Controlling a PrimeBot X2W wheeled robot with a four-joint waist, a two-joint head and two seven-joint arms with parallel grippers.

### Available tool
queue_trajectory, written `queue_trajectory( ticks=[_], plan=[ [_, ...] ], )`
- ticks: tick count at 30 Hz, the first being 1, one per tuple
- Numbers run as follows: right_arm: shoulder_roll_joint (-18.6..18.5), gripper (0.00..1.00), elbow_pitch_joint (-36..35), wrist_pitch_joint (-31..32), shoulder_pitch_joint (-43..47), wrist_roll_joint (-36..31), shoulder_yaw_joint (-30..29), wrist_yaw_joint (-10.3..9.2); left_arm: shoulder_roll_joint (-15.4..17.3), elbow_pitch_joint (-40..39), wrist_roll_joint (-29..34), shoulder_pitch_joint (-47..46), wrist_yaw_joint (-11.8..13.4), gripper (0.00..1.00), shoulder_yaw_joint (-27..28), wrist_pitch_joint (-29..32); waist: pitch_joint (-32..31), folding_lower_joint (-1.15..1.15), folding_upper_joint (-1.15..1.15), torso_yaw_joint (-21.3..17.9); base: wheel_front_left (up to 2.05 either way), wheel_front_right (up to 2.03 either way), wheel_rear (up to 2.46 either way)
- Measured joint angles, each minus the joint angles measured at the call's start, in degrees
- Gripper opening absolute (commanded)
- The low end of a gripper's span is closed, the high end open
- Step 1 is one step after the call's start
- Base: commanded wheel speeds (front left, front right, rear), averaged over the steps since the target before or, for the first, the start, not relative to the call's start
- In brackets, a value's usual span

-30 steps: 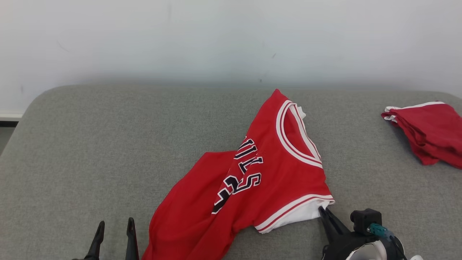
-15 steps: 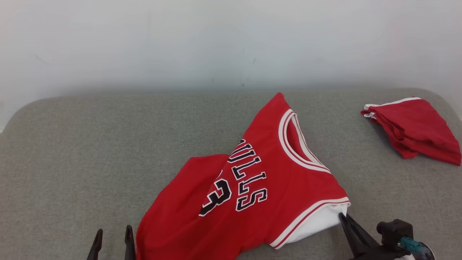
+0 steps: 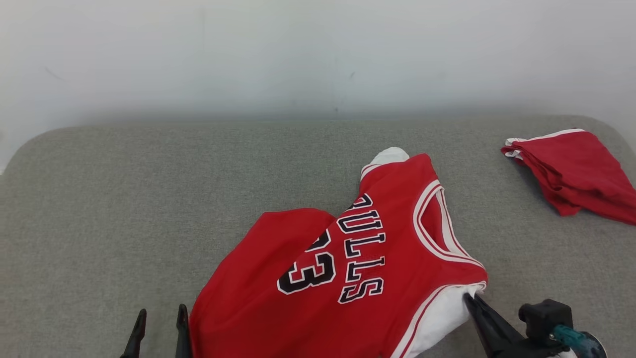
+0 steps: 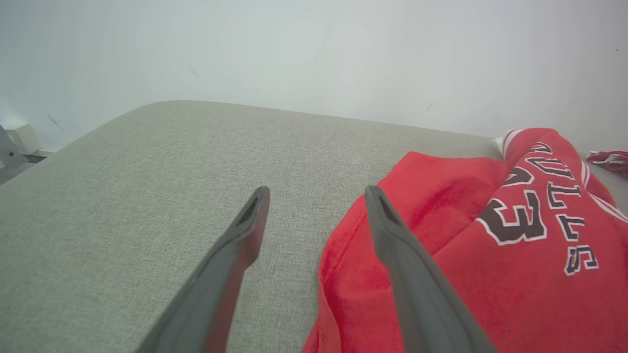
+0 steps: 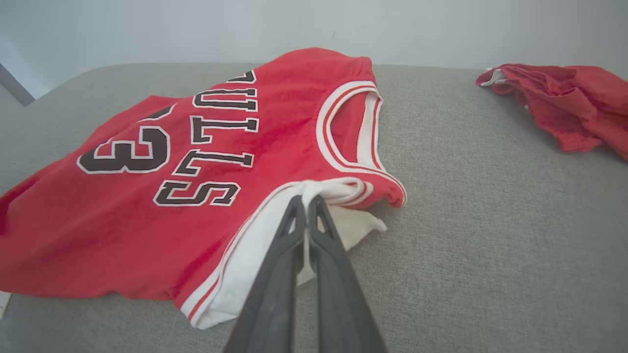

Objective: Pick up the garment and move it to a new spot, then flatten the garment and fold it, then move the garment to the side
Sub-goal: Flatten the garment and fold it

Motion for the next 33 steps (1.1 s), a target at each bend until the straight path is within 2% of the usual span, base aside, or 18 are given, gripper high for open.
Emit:
queue_trajectory(
  ticks=[4,9,15,21,22,23,24,28,33],
  plan=[
    [0.0,0.0,4.8,0.4,-3.7,-1.4,1.5,0.0,0.0,0.2,-0.2,0.0,0.0,1.0,-0.4,0.0,-0.4,0.0,0.0,1.4,0.0,0.0,0.0],
    [0.6,0.0,15.9,-1.3,-10.6,-1.1,3.3,0.0,0.0,0.5,-0.2,0.0,0.0,1.0,-0.4,0.0,-0.6,0.0,0.0,3.1,0.0,0.0,0.0],
    [2.2,0.0,30.0,-7.7,-18.9,-0.6,4.5,0.0,0.0,0.7,-0.2,0.0,0.0,1.0,-0.7,0.0,-0.5,0.0,0.0,4.7,0.0,0.0,0.0],
    [4.8,0.0,41.9,-14.0,-26.8,0.2,6.4,0.0,0.0,0.7,-0.7,-0.1,0.5,1.0,-0.6,0.0,-0.2,0.0,0.0,4.0,0.0,0.0,0.0],
    [5.1,0.06,43.6,-14.8,-27.9,0.4,6.7,0.0,0.0,0.7,-0.7,-0.2,0.5,1.0,-0.7,0.0,-0.1,0.0,0.0,3.8,0.0,0.0,0.0],
    [5.4,0.66,45.2,-15.6,-28.8,0.4,7.1,0.0,0.0,0.8,-0.7,-0.4,0.5,1.0,-0.7,0.0,-0.1,0.0,0.0,3.7,0.0,0.0,0.0],
    [5.6,1.0,46.7,-16.4,-29.6,0.4,7.7,0.0,0.0,0.8,-0.7,-0.7,0.5,1.0,-0.7,0.0,0.0,0.0,0.0,3.5,0.0,0.0,0.0],
    [5.8,1.0,50.0,-20.2,-31.3,1.8,9.5,0.0,0.0,0.8,-0.7,-1.0,0.5,1.0,-0.6,0.0,-0.1,0.0,0.01,3.2,0.0,0.0,0.0],
    [4.1,1.0,47.2,-23.3,-30.3,4.0,10.8,0.01,0.0,0.7,-0.7,-0.6,0.5,1.0,-0.1,0.0,-0.5,0.01,0.0,2.5,0.0,0.0,0.0]
  ],
)
